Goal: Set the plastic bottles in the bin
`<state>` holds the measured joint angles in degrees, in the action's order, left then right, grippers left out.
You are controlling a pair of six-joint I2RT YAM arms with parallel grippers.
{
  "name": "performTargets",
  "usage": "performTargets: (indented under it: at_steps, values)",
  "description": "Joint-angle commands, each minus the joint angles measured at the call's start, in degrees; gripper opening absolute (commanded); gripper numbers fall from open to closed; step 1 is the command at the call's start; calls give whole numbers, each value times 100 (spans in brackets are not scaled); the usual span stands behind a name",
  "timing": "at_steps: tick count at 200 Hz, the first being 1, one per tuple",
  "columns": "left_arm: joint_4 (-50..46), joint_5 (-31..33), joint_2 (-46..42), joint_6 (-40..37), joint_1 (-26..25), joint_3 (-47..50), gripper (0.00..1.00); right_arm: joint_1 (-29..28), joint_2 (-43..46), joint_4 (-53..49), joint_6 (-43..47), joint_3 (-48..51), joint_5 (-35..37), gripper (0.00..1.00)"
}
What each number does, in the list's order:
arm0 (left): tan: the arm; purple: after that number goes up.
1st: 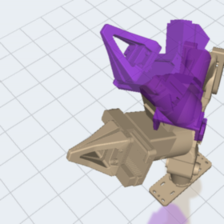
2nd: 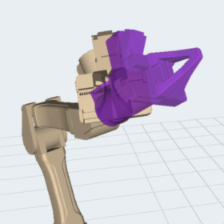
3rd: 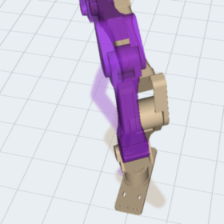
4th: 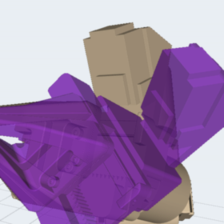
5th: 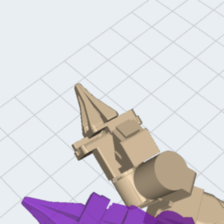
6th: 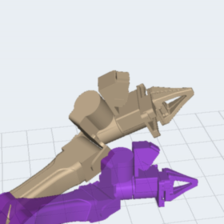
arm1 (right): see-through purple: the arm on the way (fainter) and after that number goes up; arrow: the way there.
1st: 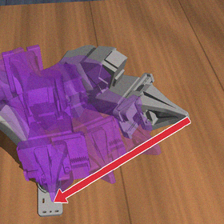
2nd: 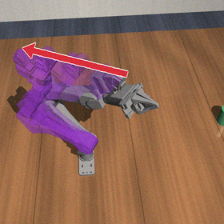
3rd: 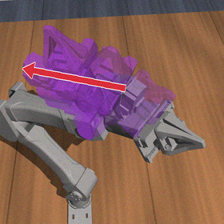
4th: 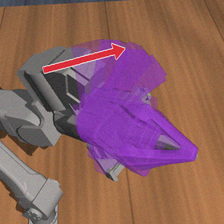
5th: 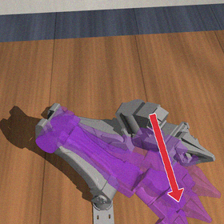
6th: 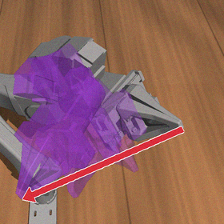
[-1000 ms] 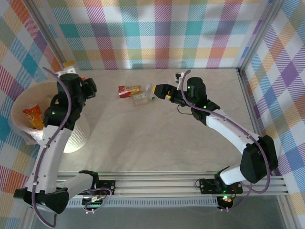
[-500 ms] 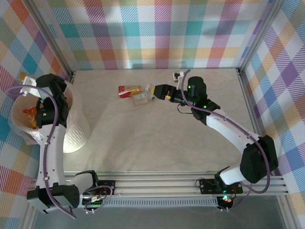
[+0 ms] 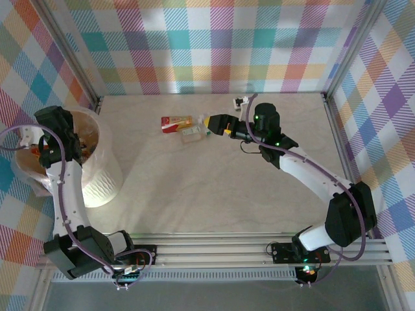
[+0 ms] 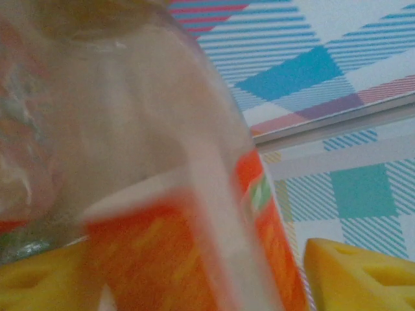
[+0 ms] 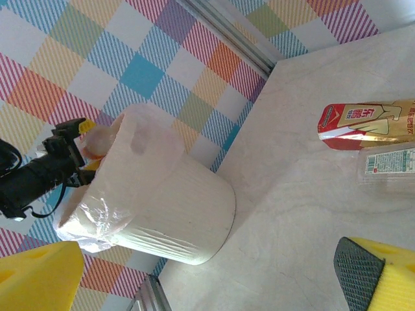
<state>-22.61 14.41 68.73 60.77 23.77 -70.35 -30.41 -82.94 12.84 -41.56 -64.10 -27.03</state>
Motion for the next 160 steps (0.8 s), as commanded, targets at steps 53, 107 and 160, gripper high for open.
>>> performTargets:
  at_steps: [53,107,160]
  values:
    - [-343,-936,75,14,42,-1024,100,2,-253,317,-221,-270,-238,100]
    - [-274,-1200,-38,-168,40,-1178,100,0,-355,333,-326,-310,-285,100]
    - [-598,-783,313,-830,63,-1712,100,0,-337,229,-311,-301,-277,100]
